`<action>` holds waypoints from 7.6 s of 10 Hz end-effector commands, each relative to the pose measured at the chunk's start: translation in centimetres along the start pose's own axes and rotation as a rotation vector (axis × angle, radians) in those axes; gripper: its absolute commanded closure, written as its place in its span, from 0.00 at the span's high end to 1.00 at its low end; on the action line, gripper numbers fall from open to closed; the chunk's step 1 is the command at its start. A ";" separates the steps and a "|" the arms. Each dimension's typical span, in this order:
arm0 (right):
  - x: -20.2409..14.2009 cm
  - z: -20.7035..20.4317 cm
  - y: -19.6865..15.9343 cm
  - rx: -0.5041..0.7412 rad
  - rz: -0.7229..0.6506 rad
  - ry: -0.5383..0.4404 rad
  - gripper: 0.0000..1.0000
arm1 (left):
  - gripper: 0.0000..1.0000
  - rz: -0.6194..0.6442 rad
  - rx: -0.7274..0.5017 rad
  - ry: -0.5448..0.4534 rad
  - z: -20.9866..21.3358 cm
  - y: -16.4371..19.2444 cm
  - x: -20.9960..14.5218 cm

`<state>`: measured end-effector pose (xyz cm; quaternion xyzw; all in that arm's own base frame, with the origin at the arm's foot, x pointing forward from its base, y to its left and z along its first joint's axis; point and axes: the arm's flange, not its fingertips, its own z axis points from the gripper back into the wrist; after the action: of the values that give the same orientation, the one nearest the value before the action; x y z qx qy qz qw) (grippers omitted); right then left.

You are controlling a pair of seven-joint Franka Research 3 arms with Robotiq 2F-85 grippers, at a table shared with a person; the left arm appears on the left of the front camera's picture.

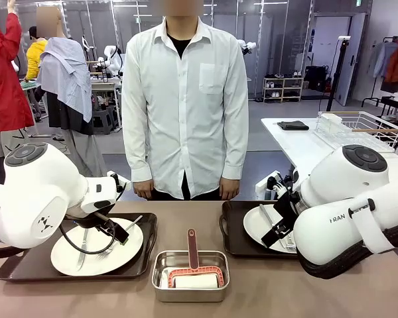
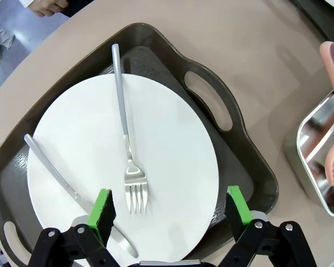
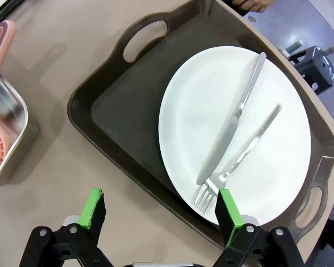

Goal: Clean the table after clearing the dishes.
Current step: When the left (or right) Handle tray is removed, use the left hand (or right hand) to clean the left (or right) side of the table with the Lint Roller.

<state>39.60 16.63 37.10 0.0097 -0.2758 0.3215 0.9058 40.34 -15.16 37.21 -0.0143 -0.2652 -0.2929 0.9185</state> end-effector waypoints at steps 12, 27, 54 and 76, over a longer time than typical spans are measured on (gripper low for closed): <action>3.9 12.3 -12.4 0.427 -0.237 -0.142 1.00 | 1.00 0.039 -0.460 -0.108 12.8 11.2 2.0; -24.7 24.8 -30.4 0.601 -1.072 -0.529 1.00 | 1.00 0.765 -0.592 -0.694 21.4 31.8 -21.9; -24.7 24.8 -30.4 0.601 -1.072 -0.529 1.00 | 1.00 0.765 -0.592 -0.694 21.4 31.8 -21.9; 11.7 3.2 -15.0 0.582 -0.108 0.282 1.00 | 1.00 0.765 -0.592 -0.694 21.4 31.8 -21.9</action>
<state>51.91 9.97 48.53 0.2559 -0.0571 0.3169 0.9115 32.50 26.40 48.82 -0.4527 -0.4267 0.0220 0.7827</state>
